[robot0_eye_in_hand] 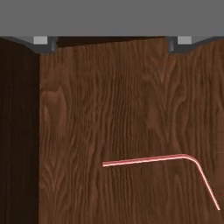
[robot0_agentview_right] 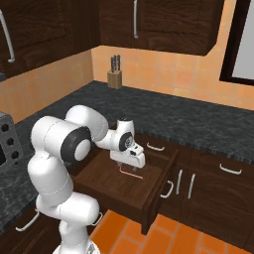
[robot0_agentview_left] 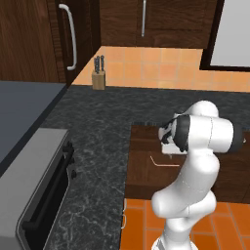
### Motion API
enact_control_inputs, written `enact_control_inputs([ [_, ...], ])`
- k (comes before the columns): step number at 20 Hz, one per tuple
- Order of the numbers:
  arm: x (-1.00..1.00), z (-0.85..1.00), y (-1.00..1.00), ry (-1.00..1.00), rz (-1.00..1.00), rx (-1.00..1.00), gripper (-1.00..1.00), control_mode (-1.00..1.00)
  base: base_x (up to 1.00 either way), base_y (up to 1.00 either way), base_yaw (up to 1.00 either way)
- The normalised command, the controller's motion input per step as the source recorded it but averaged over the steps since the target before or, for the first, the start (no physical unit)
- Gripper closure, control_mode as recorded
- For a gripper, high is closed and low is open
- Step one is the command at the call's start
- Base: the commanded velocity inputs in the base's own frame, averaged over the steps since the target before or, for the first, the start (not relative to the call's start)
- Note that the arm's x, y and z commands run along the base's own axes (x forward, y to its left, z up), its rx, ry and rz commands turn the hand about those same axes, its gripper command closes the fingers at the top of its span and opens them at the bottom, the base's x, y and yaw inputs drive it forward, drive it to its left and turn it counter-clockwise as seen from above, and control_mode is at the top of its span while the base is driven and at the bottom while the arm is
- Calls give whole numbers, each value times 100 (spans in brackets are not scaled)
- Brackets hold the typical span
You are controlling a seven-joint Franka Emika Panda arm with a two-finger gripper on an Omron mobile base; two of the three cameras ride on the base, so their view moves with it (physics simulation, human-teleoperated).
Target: Take a straw from the drawer in front and place it inside the glass cup on the dining counter.
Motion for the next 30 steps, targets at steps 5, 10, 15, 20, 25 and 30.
enact_control_inputs([
  [5, 50, -9, 26, 3, 34, 5, -100, -100, 0, 0, 0],
  [10, 25, -25, 22, 0, 27, 3, -100, -100, 0, 0, 0],
  [15, 7, -47, 27, 0, 14, 0, -100, -100, 0, 0, 0],
  [20, 38, -37, 0, 0, 13, 1, -100, -100, 0, 0, 0],
  [25, 45, -34, 11, 0, 11, 0, -100, -100, 0, 0, 0],
  [30, 43, -26, 1, 0, 11, 1, -100, -100, 0, 0, 0],
])
